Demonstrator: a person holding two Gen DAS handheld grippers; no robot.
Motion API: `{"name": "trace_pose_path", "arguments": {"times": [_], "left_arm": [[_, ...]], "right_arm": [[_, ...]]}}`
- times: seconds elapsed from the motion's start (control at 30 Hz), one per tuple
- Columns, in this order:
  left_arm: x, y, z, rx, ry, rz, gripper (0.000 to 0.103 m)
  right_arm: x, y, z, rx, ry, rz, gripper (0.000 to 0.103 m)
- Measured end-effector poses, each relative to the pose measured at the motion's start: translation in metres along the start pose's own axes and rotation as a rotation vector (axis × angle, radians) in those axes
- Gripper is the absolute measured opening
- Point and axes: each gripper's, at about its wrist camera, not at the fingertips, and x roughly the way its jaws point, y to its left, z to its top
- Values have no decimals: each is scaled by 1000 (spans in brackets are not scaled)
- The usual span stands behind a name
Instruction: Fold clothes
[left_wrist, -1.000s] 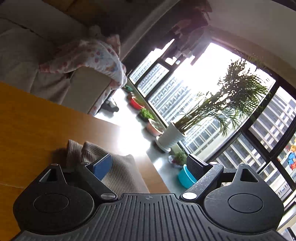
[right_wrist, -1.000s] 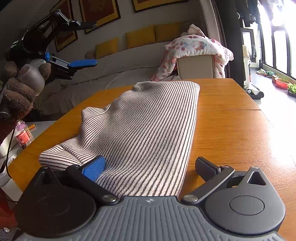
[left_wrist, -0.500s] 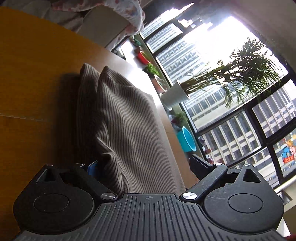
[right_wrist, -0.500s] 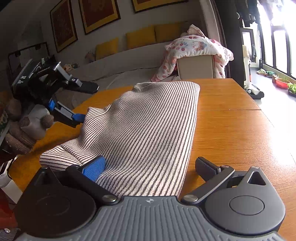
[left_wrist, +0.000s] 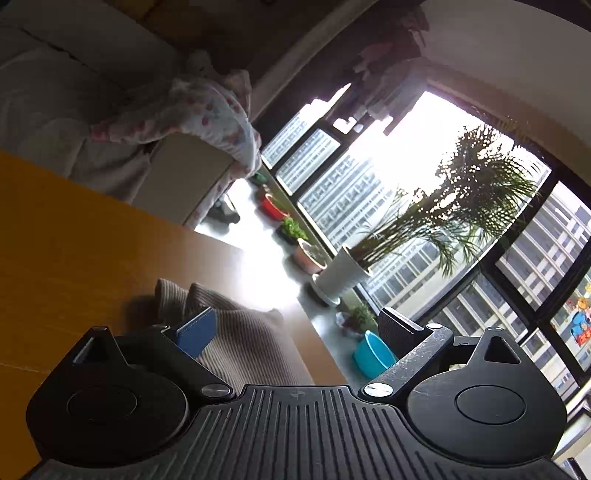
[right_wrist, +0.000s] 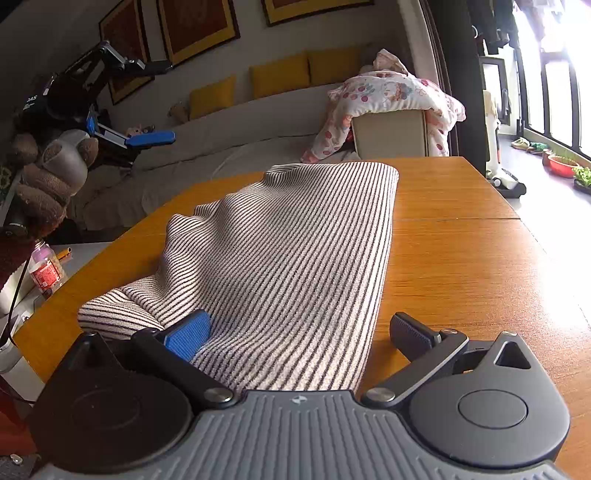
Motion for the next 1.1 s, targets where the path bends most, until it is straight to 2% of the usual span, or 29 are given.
{"name": "trace_pose_path", "arguments": {"times": [0.1,0.17,0.23,0.37,0.5,0.57,0.67,0.73,0.8,0.97,1.1], "left_arm": [[24,11,-33,-26,118,-11,97],[37,20,-52,-29,183,54,97],[43,28,-64,8,207,143,93],[18,14,-63,54,188,236,94],[-13,-28,-77,225,170,246,95],[-14,-46,-94,335,196,288,95],[-9,-66,-122,526,252,403,95],[-3,-73,-141,641,290,485,95],[-7,-70,-146,619,302,482,95],[-19,-54,-133,407,314,450,95],[-23,-56,-134,381,307,456,95]], "right_arm": [[-3,1,-2,-1,3,-8,103],[-2,1,0,-2,13,-10,103],[-1,0,4,-3,37,-8,103],[-10,1,18,-37,73,19,103],[-38,12,33,-154,-49,-41,103],[-49,17,39,-187,-89,-75,103],[-55,36,37,-340,-34,-53,103],[-58,52,33,-457,17,-18,98],[-54,74,23,-593,81,33,80],[-38,106,-3,-815,123,43,79],[-27,120,-16,-936,108,16,78]]}}
